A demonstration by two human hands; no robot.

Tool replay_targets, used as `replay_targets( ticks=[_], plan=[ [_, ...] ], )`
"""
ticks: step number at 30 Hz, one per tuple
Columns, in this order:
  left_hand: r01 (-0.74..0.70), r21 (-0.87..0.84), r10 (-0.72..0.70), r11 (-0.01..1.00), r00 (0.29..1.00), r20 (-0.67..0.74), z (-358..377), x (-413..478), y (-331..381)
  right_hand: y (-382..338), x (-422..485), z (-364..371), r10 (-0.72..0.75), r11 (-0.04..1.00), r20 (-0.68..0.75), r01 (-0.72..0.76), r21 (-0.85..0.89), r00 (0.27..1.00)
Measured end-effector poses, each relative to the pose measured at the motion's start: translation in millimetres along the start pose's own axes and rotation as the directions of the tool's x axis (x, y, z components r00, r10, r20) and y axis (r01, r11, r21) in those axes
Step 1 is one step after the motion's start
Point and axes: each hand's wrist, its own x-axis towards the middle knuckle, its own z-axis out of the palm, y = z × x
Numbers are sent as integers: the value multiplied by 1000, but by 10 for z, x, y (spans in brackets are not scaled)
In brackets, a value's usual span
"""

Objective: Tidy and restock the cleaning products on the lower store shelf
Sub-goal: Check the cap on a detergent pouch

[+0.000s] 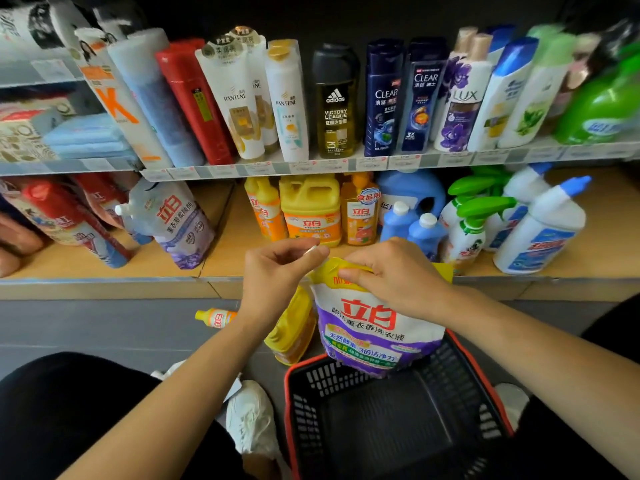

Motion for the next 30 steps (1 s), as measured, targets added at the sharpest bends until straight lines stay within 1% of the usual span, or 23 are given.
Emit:
replay_targets(
  ticks=[3, 5, 9, 11, 12, 14, 16, 18, 20, 24, 28, 30],
  plan=[
    [-34, 26, 31, 999, 994, 106, -79, 24, -19, 14, -19, -14, -18, 1000, 7, 19, -18, 1000],
    [-34, 18, 31, 999, 987, 160, -127, 41, -26, 17, -23, -19, -10, 1000, 4, 10, 14, 1000],
    [-62, 10, 56, 998, 951, 305, -196, 70, -19, 66, 17, -48, 61, 992, -8, -59, 110, 998],
    [-73, 9, 65, 997, 935, 349, -209, 72, -10, 108, 41, -56, 97, 984, 6, -97, 148, 995],
    [-92, 24, 77, 996, 932, 354, -214, 74, -7, 124, 49, -50, 107, 981, 14, -108, 159, 994],
    [-174, 82, 132, 981, 919, 372, -221, 75, 9, 150, 70, -27, 126, 974, 35, -130, 183, 991],
    [-264, 115, 194, 958, 888, 417, -227, 81, 25, 181, 88, -8, 144, 964, 51, -152, 218, 988],
    [-304, 122, 223, 945, 870, 439, -230, 79, 25, 216, 99, 8, 158, 952, 57, -167, 258, 986],
    [-283, 121, 211, 951, 886, 413, -219, 70, -1, 233, 108, 20, 168, 946, 54, -176, 273, 984],
    [-154, 49, 137, 987, 956, 260, -124, 9, -51, 237, 119, 35, 161, 949, 18, -160, 273, 987],
    [-138, 20, 135, 990, 984, 115, -34, -30, -72, 169, 116, 51, 113, 945, 32, -117, 307, 993],
    [-63, 29, 60, 998, 994, 94, -16, -15, -67, 136, 114, 41, 102, 932, 21, -103, 347, 995]
  ],
)
